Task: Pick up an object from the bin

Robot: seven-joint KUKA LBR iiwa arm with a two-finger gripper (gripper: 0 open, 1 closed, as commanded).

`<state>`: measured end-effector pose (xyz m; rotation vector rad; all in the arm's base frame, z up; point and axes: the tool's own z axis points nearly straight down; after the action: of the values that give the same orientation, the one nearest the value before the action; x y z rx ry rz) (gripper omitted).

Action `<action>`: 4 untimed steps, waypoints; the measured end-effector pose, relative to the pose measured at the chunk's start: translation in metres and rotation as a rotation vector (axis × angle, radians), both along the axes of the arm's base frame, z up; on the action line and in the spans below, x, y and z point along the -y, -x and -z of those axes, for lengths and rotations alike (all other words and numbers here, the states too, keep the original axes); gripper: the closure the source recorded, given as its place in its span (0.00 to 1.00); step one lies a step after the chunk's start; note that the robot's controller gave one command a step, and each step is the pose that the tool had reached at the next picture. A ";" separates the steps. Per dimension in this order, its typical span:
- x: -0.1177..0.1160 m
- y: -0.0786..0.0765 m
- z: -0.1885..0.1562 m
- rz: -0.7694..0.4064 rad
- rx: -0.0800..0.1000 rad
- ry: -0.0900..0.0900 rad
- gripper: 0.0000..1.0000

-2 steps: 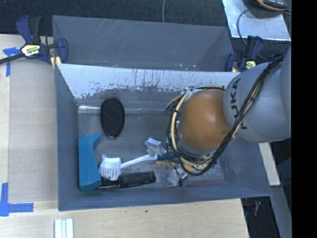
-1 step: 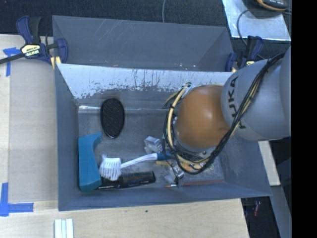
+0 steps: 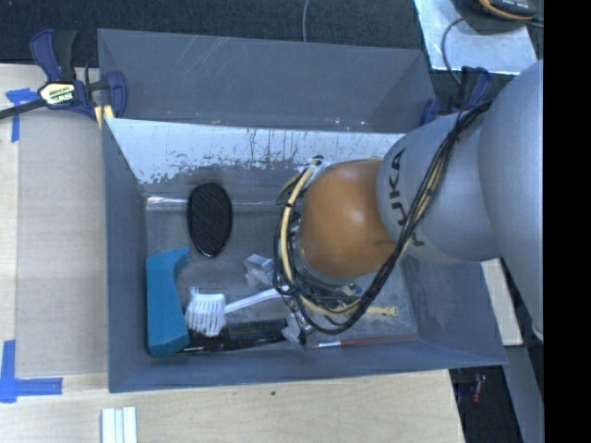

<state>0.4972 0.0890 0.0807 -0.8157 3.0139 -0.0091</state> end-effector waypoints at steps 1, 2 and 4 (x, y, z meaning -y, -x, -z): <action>-0.004 -0.011 0.011 -0.599 0.005 0.011 1.00; -0.004 -0.011 0.011 -0.598 0.005 0.011 1.00; 0.004 -0.001 0.010 -0.604 0.007 0.010 1.00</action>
Offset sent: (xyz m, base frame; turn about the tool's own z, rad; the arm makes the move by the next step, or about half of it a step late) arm 0.0000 0.0000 0.0000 0.0000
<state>0.4985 0.0854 0.0703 -1.6731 2.6301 -0.0178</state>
